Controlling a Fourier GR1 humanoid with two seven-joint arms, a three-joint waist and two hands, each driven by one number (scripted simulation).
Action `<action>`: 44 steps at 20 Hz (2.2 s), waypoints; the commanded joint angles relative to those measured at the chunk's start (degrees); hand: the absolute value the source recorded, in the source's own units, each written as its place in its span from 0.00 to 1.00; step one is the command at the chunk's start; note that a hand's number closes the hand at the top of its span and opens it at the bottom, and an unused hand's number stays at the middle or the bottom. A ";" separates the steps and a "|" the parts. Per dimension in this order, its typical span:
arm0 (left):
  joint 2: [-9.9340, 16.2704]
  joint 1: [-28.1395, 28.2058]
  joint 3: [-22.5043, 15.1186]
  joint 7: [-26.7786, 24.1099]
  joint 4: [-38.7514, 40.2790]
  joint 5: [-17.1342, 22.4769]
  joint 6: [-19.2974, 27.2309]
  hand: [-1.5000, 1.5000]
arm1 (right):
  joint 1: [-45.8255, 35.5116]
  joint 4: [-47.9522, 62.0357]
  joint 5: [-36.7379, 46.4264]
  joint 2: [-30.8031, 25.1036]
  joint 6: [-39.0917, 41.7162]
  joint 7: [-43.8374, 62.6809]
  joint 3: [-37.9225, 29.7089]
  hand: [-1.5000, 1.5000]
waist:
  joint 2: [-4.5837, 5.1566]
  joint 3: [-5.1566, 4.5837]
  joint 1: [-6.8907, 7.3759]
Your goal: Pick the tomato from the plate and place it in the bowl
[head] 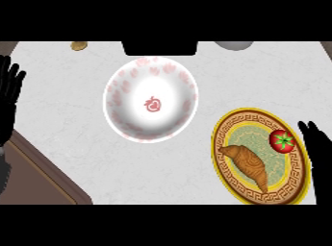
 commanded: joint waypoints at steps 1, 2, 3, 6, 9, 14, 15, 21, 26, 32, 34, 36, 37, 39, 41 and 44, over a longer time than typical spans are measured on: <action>0.96 -4.46 1.68 1.11 4.74 -0.43 -1.86 0.50 | 1.04 5.69 0.83 1.40 -0.65 -2.01 -1.14 0.00 | 0.10 0.06 -0.11; -0.37 -0.35 0.98 0.70 0.36 -1.31 -1.61 0.50 | -3.19 2.43 -0.48 3.01 5.81 3.33 -1.35 0.00 | 0.03 0.04 0.27; -3.21 2.21 -0.98 0.83 -4.18 -3.44 2.23 0.50 | -1.47 6.01 -0.37 2.89 1.60 -1.04 -3.14 0.00 | -0.01 0.07 0.36; -0.29 1.22 3.27 -0.65 0.61 -0.95 -3.80 0.50 | 1.33 8.91 -0.03 3.61 -1.79 -5.95 -5.28 0.00 | 0.01 0.06 0.13; -1.05 3.12 3.09 0.09 -3.00 -1.86 -3.48 0.50 | 2.76 12.60 0.46 2.92 -3.45 -9.76 -7.82 0.00 | -0.02 0.07 0.24; -5.78 -1.26 1.12 -1.15 1.40 -5.90 -0.91 0.50 | 1.35 18.52 0.36 3.70 -4.78 -15.15 -11.04 0.00 | 0.06 0.06 -0.01; -2.31 -2.86 4.49 -0.40 3.26 -3.15 -4.61 0.50 | -2.37 22.63 1.11 5.14 -5.74 -14.93 -11.22 0.00 | 0.10 0.06 0.15; -3.50 -1.78 4.38 3.22 -0.63 -4.59 -4.29 0.50 | -5.93 27.17 0.08 5.07 -5.69 -21.77 -13.93 0.00 | 0.06 0.06 0.33; -4.90 0.91 6.41 -3.10 3.35 -5.53 -7.37 0.50 | -0.46 25.07 3.16 6.43 -7.05 -24.69 -13.08 0.00 | 0.04 0.05 0.10; -5.19 0.87 7.28 1.74 -1.47 -5.64 -6.85 0.50 | -3.37 32.45 4.86 8.37 -8.22 -26.25 -14.53 0.00 | 0.03 0.06 0.21; -5.94 1.13 6.44 0.83 -1.84 -6.44 -6.90 0.50 | -6.53 37.07 5.72 9.41 -9.25 -26.36 -14.62 0.00 | 0.05 0.06 0.33; -7.04 -3.08 5.30 3.94 -1.23 -8.44 -3.31 0.50 | -8.92 38.82 6.12 9.42 -8.59 -26.90 -14.63 0.00 | 0.06 0.06 0.24; -6.72 -0.88 5.86 5.01 -2.81 -6.86 -5.27 0.50 | -2.35 36.55 4.24 8.41 -10.72 -30.14 -16.61 0.00 | 0.01 0.06 0.12; -5.63 -2.02 8.64 -1.28 3.77 -6.21 -7.91 0.50 | -7.37 37.18 4.49 8.26 -6.87 -27.09 -17.62 0.00 | 0.06 0.04 0.13; -6.27 -1.17 7.60 2.16 -0.17 -6.88 -7.29 0.50 | -7.73 41.02 4.46 8.91 -9.07 -29.19 -18.84 0.00 | 0.04 0.06 0.23; -6.30 -2.24 7.68 2.81 -0.19 -7.78 -6.46 0.50 | -2.88 38.99 5.19 8.97 -9.93 -29.32 -18.83 0.00 | 0.01 0.05 0.06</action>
